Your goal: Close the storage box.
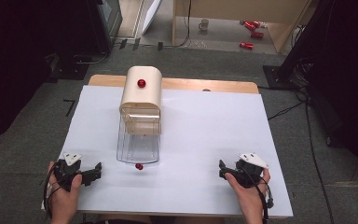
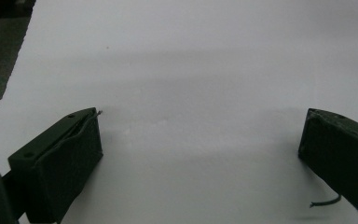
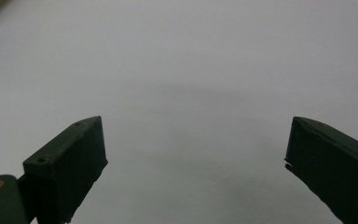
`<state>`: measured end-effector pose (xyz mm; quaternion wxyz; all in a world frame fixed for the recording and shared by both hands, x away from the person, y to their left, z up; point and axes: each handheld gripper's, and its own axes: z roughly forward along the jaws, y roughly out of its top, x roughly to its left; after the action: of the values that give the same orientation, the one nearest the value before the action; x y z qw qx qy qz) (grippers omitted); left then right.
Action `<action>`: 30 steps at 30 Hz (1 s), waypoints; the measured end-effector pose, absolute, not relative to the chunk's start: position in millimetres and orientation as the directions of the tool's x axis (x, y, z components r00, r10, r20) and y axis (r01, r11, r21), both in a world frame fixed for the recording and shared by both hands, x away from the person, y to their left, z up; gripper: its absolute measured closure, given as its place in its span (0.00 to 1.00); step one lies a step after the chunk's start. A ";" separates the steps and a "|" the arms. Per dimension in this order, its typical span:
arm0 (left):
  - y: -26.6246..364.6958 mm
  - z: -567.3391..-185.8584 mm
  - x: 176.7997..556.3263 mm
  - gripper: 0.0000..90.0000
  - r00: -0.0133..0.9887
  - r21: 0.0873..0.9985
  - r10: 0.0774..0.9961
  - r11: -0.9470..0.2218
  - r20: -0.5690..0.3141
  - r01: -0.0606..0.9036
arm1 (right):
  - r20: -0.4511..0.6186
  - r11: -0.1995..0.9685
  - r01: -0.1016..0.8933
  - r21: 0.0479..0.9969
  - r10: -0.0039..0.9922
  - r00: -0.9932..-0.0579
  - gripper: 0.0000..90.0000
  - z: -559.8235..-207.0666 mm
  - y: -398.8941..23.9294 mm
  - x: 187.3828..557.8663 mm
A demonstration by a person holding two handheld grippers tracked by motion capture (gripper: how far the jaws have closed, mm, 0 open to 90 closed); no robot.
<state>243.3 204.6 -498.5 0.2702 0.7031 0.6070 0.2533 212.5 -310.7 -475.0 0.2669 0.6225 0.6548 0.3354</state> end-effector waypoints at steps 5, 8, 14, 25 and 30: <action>204.6 -498.5 243.3 0.00 0.135 0.687 0.990 -0.117 0.028 0.717 | 0.080 0.013 0.625 0.780 0.989 -0.121 0.04 -466.4 -290.9 213.1; 204.6 -498.5 243.3 0.00 0.135 0.687 0.990 -0.117 0.028 0.717 | 0.082 0.025 0.615 0.788 0.986 -0.146 0.04 -461.1 -279.4 213.5; 204.6 -498.5 243.3 0.00 0.135 0.687 0.990 -0.117 0.028 0.717 | 0.082 0.047 0.611 0.790 0.980 -0.182 0.04 -456.1 -263.1 214.3; 204.6 -498.5 243.3 0.00 0.135 0.687 0.990 -0.117 0.028 0.717 | 0.085 0.072 0.595 0.800 0.969 -0.232 0.04 -449.8 -232.0 216.8; 204.6 -498.5 243.3 0.00 0.135 0.687 0.990 -0.118 0.028 0.717 | 0.085 0.083 0.593 0.801 0.964 -0.250 0.04 -447.4 -221.1 217.5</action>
<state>243.3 204.6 -498.5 0.2701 0.7033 0.6069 0.2532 217.5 -221.1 -447.4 0.2452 0.5610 0.6939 0.3790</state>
